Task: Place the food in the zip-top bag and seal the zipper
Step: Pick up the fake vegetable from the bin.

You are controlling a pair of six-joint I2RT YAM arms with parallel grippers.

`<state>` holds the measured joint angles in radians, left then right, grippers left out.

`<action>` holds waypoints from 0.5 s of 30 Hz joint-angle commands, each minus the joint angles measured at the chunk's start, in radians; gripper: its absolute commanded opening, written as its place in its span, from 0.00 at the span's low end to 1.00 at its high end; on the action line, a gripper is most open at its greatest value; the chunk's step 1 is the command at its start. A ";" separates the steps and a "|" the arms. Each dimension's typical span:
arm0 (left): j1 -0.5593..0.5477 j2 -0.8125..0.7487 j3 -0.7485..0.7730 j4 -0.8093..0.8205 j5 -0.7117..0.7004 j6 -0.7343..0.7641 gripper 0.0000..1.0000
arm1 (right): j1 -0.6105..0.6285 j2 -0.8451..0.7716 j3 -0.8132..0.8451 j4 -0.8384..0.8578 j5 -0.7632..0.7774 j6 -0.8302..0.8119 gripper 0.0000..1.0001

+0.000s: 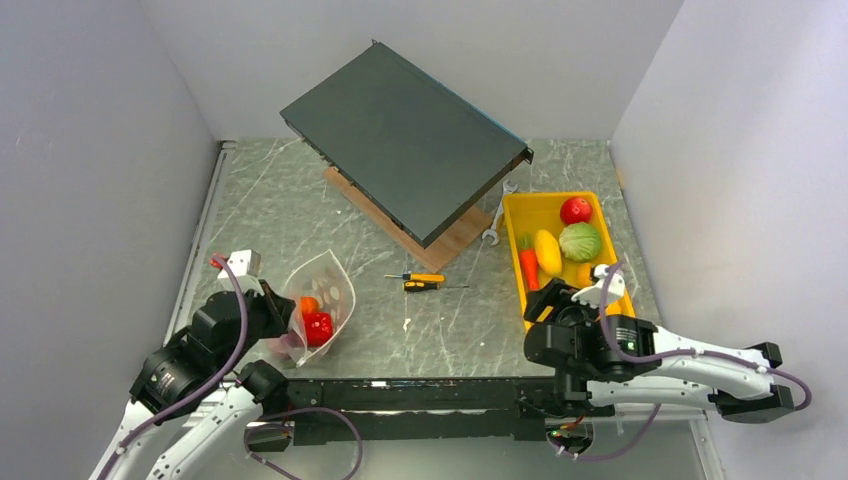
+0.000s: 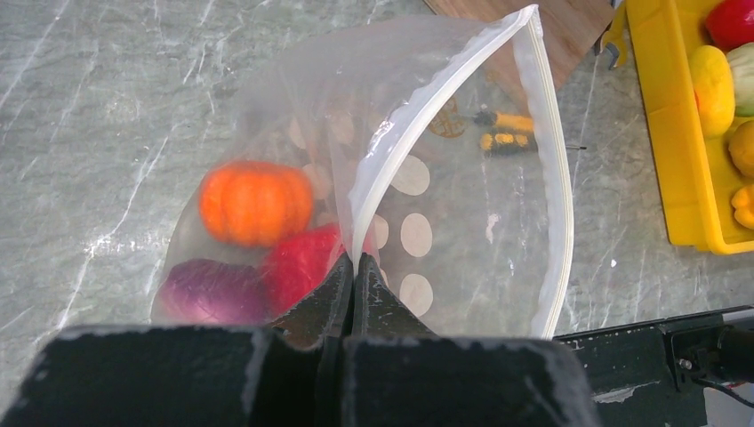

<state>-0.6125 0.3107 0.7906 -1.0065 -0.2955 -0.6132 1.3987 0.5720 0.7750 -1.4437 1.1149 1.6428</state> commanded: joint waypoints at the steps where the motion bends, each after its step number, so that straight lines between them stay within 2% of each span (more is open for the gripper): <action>1: -0.004 -0.020 -0.006 0.053 0.018 0.013 0.00 | -0.043 0.131 0.038 0.142 0.027 -0.152 0.72; 3: -0.004 -0.021 -0.006 0.053 0.017 0.011 0.00 | -0.142 0.206 0.029 0.255 -0.033 -0.277 0.74; 5: -0.004 -0.018 -0.001 0.044 0.012 0.007 0.00 | -0.328 0.236 -0.024 0.507 -0.167 -0.528 0.73; 6: -0.004 -0.016 0.000 0.041 0.011 0.005 0.00 | -0.460 0.233 -0.057 0.627 -0.261 -0.646 0.72; 8: -0.003 -0.020 0.001 0.041 0.010 0.004 0.00 | -0.619 0.217 -0.109 0.803 -0.387 -0.793 0.71; 15: -0.004 -0.054 -0.012 0.056 0.023 0.014 0.00 | -1.014 0.324 -0.051 0.972 -0.564 -0.963 0.71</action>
<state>-0.6125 0.2825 0.7876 -0.9974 -0.2848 -0.6132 0.5320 0.8391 0.6582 -0.6792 0.7094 0.8627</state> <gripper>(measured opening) 0.012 0.710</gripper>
